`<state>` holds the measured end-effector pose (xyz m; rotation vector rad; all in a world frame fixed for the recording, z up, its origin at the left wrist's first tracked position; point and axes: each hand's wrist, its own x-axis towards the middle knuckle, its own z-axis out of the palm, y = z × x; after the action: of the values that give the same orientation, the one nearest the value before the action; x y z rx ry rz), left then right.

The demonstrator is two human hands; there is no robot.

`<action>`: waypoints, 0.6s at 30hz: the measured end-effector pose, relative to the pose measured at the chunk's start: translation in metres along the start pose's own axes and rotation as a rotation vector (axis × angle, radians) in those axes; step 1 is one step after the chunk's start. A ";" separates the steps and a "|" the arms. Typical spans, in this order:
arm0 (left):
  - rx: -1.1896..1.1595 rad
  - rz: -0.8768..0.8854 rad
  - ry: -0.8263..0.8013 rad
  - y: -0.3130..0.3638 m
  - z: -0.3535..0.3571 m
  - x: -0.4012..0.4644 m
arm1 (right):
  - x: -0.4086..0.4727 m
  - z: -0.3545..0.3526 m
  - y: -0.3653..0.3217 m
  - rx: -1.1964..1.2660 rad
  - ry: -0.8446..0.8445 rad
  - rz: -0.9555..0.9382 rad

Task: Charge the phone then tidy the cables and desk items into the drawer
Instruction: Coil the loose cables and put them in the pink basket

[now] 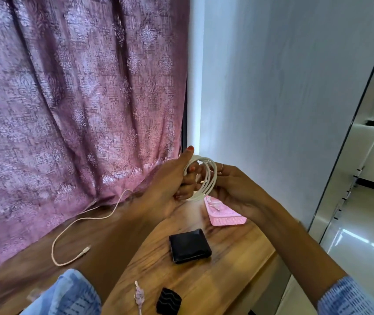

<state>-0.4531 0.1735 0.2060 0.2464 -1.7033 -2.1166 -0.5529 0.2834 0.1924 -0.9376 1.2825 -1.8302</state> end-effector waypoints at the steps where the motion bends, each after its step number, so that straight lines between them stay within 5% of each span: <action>1: 0.083 0.037 0.066 -0.001 0.000 0.002 | -0.002 0.000 0.000 0.023 -0.003 0.010; 7: 0.426 0.270 0.296 -0.017 -0.007 0.011 | -0.001 0.004 0.016 0.120 0.038 -0.013; 15: 0.680 0.359 0.450 -0.055 -0.019 0.024 | -0.003 0.006 0.052 0.511 0.080 0.179; 18: 0.748 0.433 0.485 -0.066 -0.020 0.026 | -0.003 0.010 0.063 0.396 0.114 0.173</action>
<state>-0.4822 0.1558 0.1408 0.4979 -1.9312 -0.9539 -0.5340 0.2648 0.1340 -0.4994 0.9788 -1.9243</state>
